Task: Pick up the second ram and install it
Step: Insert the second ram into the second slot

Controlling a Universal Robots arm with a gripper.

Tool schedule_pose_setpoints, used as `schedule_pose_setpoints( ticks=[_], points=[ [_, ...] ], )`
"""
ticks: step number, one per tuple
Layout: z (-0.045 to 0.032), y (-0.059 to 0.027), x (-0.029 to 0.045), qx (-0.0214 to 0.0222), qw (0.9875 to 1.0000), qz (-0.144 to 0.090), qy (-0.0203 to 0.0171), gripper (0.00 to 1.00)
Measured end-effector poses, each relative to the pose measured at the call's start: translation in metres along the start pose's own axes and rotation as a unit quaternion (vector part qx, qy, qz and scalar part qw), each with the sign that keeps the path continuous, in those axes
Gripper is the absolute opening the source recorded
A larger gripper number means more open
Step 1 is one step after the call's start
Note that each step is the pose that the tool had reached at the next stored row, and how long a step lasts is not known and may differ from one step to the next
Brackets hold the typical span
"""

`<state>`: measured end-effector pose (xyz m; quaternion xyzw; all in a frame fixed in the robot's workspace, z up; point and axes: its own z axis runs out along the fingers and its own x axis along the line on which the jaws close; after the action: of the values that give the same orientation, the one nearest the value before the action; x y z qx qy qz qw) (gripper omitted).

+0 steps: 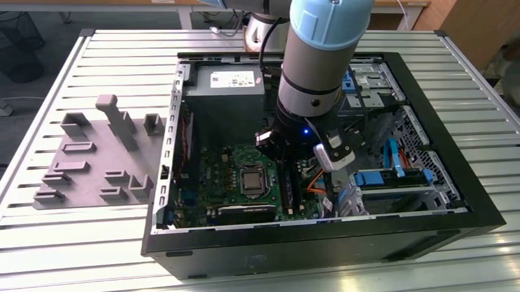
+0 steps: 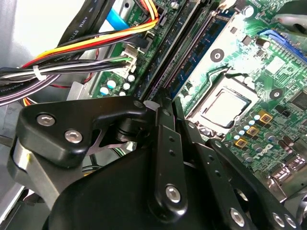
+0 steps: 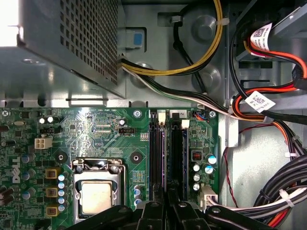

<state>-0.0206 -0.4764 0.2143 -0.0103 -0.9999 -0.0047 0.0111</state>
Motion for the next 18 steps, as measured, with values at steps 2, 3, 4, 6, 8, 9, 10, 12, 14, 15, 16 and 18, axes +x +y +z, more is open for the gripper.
schedule_pose_setpoints(
  ticks=[2, 3, 4, 6, 8, 9, 10, 12, 14, 15, 16, 18],
  points=[
    [0.0, 0.0, 0.0, -0.0001, 1.0, 0.0, -0.0001, 0.14],
    [-0.0002, 0.0001, 0.0, -0.0002, 1.0, 0.0, -0.0001, 0.14],
    [-0.0002, 0.0001, 0.0, -0.0003, 1.0, 0.0, -0.0001, 0.14],
    [-0.0004, 0.0, 0.0002, -0.0002, 1.0, 0.0, -0.0001, 0.14],
    [-0.0005, 0.0, 0.0004, -0.0001, 1.0, 0.0, -0.0001, 0.14],
    [-0.0011, 0.0, 0.0004, -0.0001, 1.0, 0.0, 0.0, 0.14],
    [-0.002, 0.0001, 0.0005, -0.0001, 1.0, 0.0, 0.0, 0.14],
    [-0.0039, 0.0, 0.0006, -0.0001, 1.0, 0.0, 0.0, 0.14],
    [-0.0042, 0.0001, 0.0005, -0.0002, 1.0, 0.0, -0.0001, 0.14],
    [-0.0042, 0.0001, 0.0005, -0.0002, 1.0, 0.0, -0.0001, 0.14],
    [-0.0041, 0.0, 0.0005, -0.0001, 1.0, 0.0, 0.0, 0.14],
    [-0.0036, 0.0, 0.0006, -0.0003, 1.0, -0.001, 0.0001, 0.14]
  ],
)
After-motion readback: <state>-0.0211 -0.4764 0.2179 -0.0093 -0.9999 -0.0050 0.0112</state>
